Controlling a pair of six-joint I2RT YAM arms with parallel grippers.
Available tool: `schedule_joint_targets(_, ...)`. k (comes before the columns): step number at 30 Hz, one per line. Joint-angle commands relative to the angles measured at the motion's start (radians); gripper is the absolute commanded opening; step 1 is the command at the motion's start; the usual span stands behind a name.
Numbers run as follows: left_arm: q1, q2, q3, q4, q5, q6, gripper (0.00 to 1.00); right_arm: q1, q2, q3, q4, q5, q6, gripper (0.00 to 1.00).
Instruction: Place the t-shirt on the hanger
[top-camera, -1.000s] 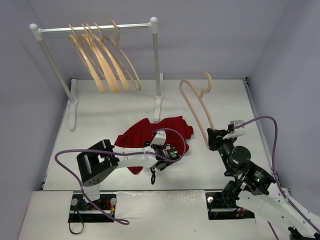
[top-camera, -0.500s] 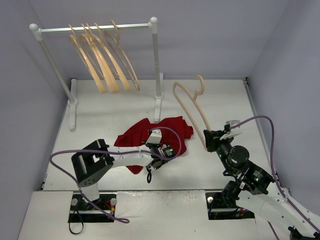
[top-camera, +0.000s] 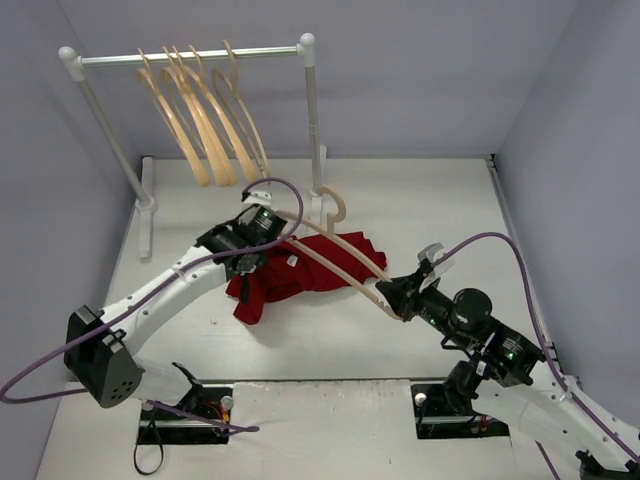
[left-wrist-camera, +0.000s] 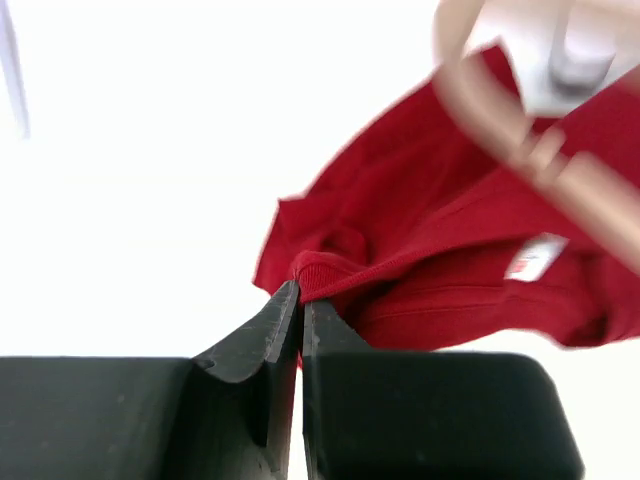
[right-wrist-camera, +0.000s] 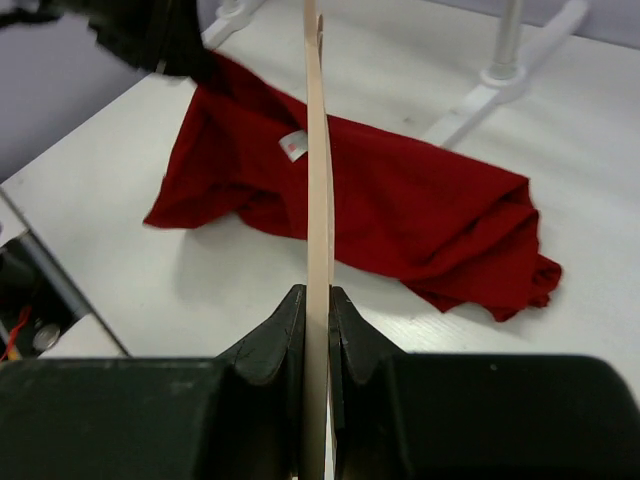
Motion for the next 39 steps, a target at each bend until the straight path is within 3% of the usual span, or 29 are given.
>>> schedule_joint_targets(1, 0.085, -0.021, 0.131, -0.114, 0.098, 0.184, 0.0, 0.008, -0.008, 0.059, 0.087, -0.177, -0.023, 0.0)
schedule_joint_targets(8, 0.258, 0.047, 0.233, -0.202, 0.178, 0.284, 0.0, 0.008, -0.015, 0.085, 0.088, -0.239, -0.032, 0.0)
schedule_joint_targets(13, 0.322, 0.108, 0.275, -0.234, 0.189, 0.334, 0.0, 0.008, -0.017, 0.097, 0.088, -0.257, -0.042, 0.0)
schedule_joint_targets(22, 0.331, 0.133, 0.309, -0.242, 0.231, 0.362, 0.0, 0.008, 0.014, 0.114, 0.088, -0.29, -0.075, 0.0)
schedule_joint_targets(39, 0.303, -0.043, 0.304, -0.261, 0.419, 0.479, 0.0, 0.01, 0.15, 0.146, 0.188, -0.373, -0.228, 0.0)
